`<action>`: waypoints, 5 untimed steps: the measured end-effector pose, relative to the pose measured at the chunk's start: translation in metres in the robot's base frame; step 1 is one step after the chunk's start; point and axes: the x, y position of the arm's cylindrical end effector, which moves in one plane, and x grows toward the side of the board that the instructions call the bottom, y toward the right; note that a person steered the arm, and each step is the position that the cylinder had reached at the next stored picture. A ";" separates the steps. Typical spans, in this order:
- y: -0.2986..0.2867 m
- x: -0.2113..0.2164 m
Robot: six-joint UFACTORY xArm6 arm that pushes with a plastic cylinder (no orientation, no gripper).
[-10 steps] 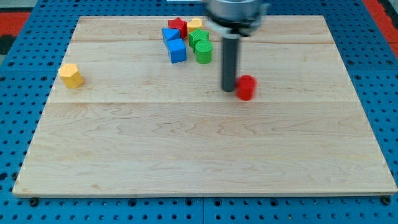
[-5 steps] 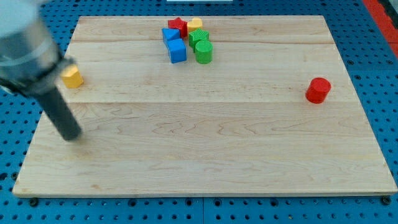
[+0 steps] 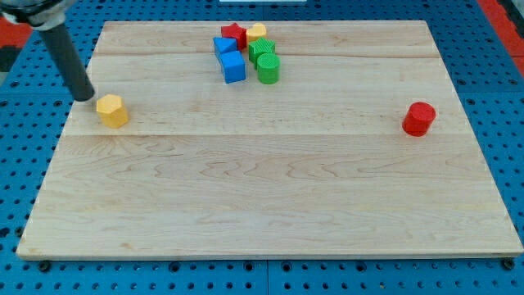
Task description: Push the yellow hexagon towards the center of the board
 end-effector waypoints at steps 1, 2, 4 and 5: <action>0.060 0.015; 0.103 0.023; 0.067 0.057; 0.181 0.047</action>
